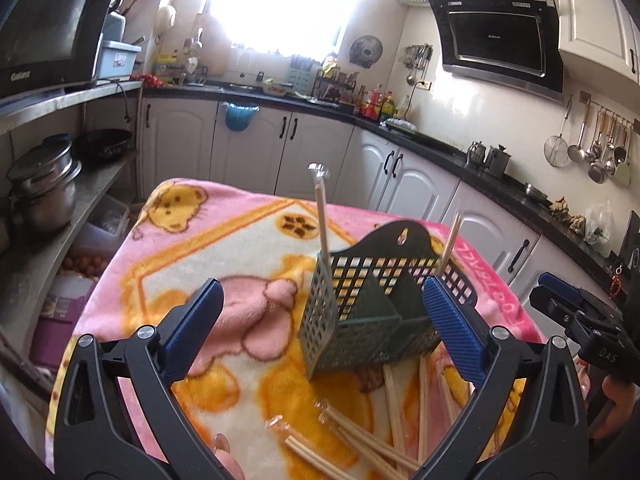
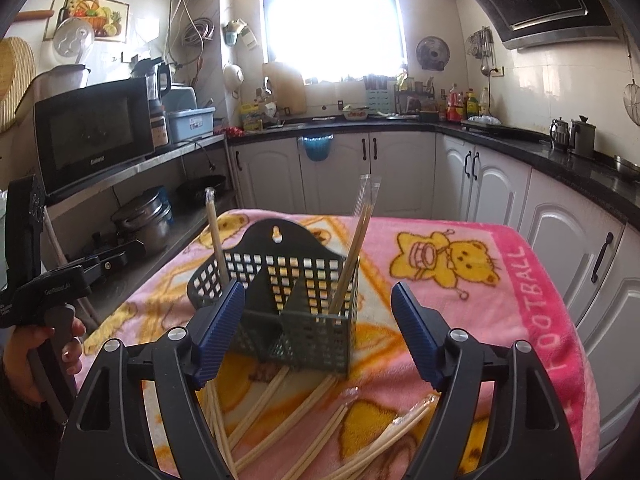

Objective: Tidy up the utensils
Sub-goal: 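Move both open tools back down to the chopstick pile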

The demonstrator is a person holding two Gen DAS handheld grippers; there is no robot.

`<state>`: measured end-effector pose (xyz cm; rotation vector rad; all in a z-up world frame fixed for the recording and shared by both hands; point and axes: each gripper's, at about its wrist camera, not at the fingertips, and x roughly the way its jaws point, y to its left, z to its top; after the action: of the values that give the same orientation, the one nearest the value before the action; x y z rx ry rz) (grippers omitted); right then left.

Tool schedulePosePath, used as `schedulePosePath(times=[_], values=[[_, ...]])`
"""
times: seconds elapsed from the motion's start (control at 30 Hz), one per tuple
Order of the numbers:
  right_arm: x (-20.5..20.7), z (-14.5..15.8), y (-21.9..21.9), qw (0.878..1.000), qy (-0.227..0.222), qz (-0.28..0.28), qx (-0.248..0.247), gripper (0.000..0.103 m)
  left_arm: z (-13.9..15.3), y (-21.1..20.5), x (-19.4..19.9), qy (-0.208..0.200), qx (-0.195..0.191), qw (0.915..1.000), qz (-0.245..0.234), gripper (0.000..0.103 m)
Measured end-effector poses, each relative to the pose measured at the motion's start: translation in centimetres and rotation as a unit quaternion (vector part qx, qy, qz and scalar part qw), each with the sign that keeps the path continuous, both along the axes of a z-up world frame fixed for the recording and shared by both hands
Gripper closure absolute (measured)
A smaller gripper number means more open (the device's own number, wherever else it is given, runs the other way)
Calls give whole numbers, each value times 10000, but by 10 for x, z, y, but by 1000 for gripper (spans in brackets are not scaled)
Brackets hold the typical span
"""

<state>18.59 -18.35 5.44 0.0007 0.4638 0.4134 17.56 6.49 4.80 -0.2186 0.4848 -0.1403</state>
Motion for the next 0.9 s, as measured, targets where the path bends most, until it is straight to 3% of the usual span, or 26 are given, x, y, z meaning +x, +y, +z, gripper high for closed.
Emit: schedulePosePath(times=[0.67, 0.9], values=[[-8, -64, 6, 9953, 915, 190, -261, 30, -60, 4, -17, 848, -86, 9963, 59, 11], [6, -88, 2, 9902, 1359, 86, -311, 40, -87, 5, -17, 1241, -172, 9921, 95, 14]])
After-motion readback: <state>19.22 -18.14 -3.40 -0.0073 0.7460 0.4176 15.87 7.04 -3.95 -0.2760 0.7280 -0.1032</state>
